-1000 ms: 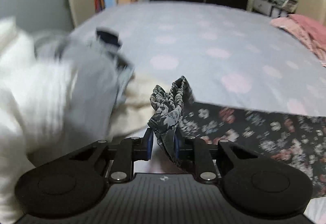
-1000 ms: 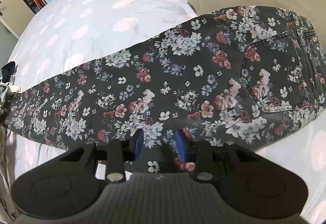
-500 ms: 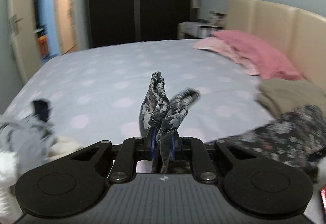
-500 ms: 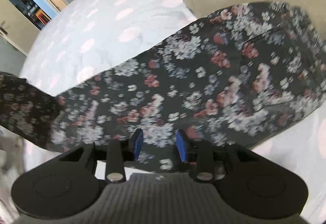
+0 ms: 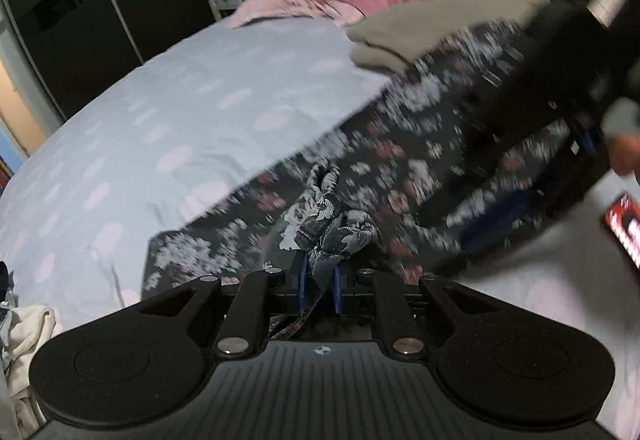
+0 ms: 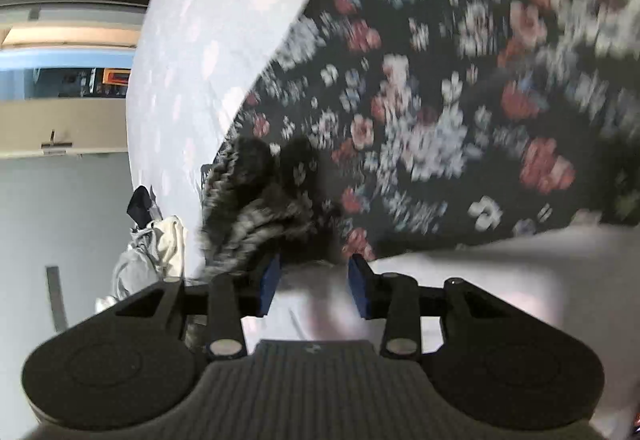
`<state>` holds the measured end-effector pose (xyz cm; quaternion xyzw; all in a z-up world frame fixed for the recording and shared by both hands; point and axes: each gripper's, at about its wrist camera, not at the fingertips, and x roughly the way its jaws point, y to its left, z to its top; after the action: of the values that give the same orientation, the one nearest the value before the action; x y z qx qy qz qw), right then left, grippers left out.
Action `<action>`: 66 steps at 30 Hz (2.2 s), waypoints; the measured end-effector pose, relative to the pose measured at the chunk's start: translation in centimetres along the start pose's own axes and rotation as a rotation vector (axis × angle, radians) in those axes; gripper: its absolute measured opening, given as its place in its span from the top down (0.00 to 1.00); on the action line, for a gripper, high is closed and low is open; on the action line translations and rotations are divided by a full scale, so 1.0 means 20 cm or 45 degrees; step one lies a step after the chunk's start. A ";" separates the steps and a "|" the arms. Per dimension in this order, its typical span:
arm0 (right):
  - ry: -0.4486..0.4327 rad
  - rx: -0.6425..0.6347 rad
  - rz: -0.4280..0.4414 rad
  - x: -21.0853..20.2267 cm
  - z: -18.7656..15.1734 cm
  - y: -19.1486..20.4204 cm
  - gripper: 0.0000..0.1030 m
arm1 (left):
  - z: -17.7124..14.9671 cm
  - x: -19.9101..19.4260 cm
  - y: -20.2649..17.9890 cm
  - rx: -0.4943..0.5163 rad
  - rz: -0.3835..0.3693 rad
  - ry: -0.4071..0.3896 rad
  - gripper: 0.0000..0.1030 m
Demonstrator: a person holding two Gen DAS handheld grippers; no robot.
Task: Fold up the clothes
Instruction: 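Grasp the leg hems with the right gripper while the left gripper releases them, then fold the leg hems over toward the waistband with the right gripper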
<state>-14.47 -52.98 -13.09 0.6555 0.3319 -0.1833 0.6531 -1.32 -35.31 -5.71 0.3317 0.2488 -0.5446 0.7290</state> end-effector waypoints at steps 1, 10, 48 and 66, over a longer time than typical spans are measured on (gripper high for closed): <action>0.000 0.017 0.003 0.02 0.00 0.01 0.58 | -0.01 0.01 -0.02 0.013 -0.003 0.010 0.90; 0.013 0.158 0.139 0.15 0.00 0.07 0.41 | -0.08 0.03 -0.09 0.105 0.006 0.048 0.90; -0.434 -0.841 -0.283 -0.42 -0.05 0.74 0.80 | -0.26 -0.15 0.15 -0.002 0.055 0.061 0.72; -0.592 -0.831 -0.555 -1.18 0.26 0.63 0.81 | -0.25 -0.03 0.15 -0.016 -0.024 0.121 0.72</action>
<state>-21.82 -61.71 11.67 0.2716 0.3471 -0.3444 0.8289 1.35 -30.63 -7.80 0.3505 0.2896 -0.5334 0.7133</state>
